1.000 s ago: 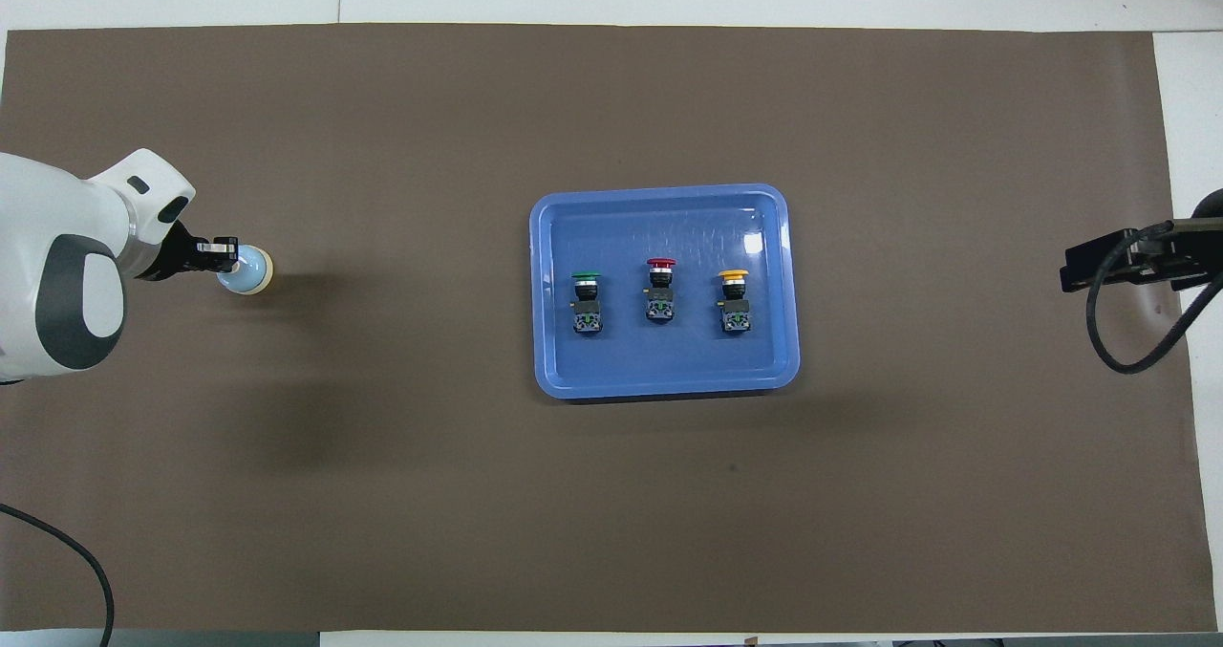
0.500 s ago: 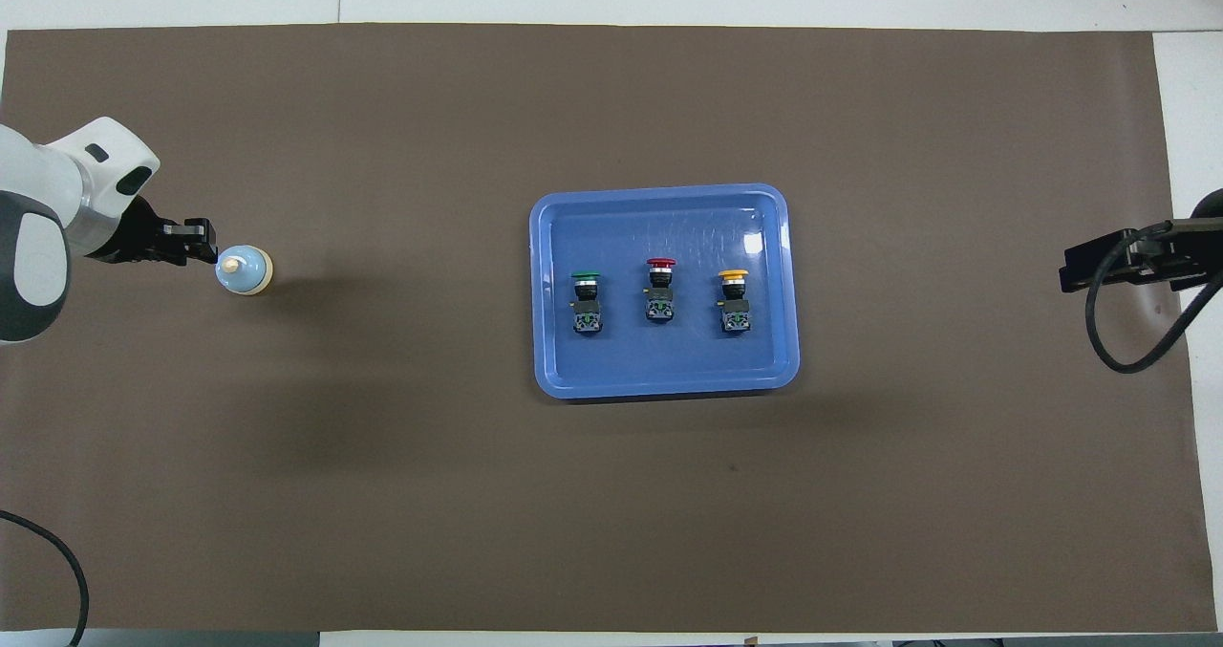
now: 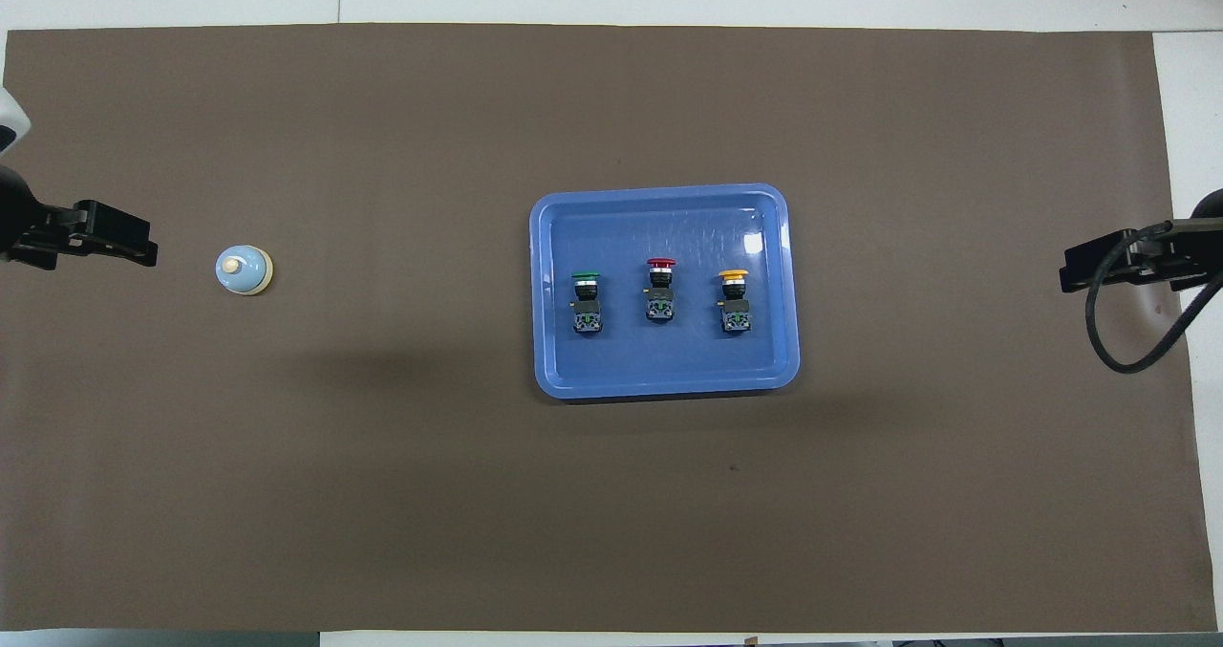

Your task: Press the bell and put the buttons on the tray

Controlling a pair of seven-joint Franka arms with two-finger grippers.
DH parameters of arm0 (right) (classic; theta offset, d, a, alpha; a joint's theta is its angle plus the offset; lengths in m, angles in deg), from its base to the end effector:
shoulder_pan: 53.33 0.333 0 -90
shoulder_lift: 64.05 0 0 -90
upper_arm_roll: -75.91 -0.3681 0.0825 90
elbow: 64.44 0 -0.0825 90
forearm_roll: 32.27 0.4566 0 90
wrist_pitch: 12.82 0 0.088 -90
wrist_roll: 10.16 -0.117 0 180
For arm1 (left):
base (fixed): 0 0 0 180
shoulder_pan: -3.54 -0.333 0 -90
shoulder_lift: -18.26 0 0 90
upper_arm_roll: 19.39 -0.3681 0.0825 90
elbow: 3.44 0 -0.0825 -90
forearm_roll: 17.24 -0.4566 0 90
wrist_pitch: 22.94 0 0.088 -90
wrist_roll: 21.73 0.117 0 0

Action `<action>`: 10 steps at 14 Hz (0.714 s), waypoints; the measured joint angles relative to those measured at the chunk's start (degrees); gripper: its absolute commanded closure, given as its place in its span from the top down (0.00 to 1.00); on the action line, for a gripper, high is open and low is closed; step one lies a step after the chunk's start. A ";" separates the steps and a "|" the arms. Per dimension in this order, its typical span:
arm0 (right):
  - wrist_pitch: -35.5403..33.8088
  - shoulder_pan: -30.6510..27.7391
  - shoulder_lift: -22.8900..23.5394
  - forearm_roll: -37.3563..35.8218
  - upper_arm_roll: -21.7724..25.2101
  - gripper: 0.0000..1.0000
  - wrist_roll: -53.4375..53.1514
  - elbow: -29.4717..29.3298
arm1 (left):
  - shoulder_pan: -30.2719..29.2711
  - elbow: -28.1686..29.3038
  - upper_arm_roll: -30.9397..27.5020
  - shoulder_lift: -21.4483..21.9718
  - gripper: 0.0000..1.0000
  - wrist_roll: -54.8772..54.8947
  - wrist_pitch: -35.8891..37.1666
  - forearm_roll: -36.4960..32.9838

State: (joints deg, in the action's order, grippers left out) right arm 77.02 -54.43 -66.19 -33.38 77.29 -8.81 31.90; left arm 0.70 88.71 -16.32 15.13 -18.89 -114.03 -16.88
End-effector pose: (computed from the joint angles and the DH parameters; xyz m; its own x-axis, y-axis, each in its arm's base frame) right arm 0.6083 -0.0289 0.6294 0.9969 -0.0196 -0.0764 -0.0183 -0.9997 0.0166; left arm 0.6439 -0.0024 0.6131 0.9959 -0.0536 -0.0724 -0.0528 -0.9985 0.0128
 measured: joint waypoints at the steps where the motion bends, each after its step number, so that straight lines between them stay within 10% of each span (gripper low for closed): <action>1: 0.00 0.00 0.00 0.00 0.00 1.00 0.00 0.00 | 0.09 -0.74 0.00 0.77 1.00 0.00 1.14 0.00; 10: -2.29 0.00 0.00 0.00 -0.01 1.00 0.00 0.00 | 3.68 -2.00 0.66 1.78 1.00 -0.03 4.15 0.02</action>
State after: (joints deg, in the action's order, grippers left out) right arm 74.73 -54.43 -66.19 -33.38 77.28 -8.81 31.90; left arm 4.38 86.71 -15.66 16.92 -18.92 -109.88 -16.86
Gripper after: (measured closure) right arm 0.000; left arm 0.000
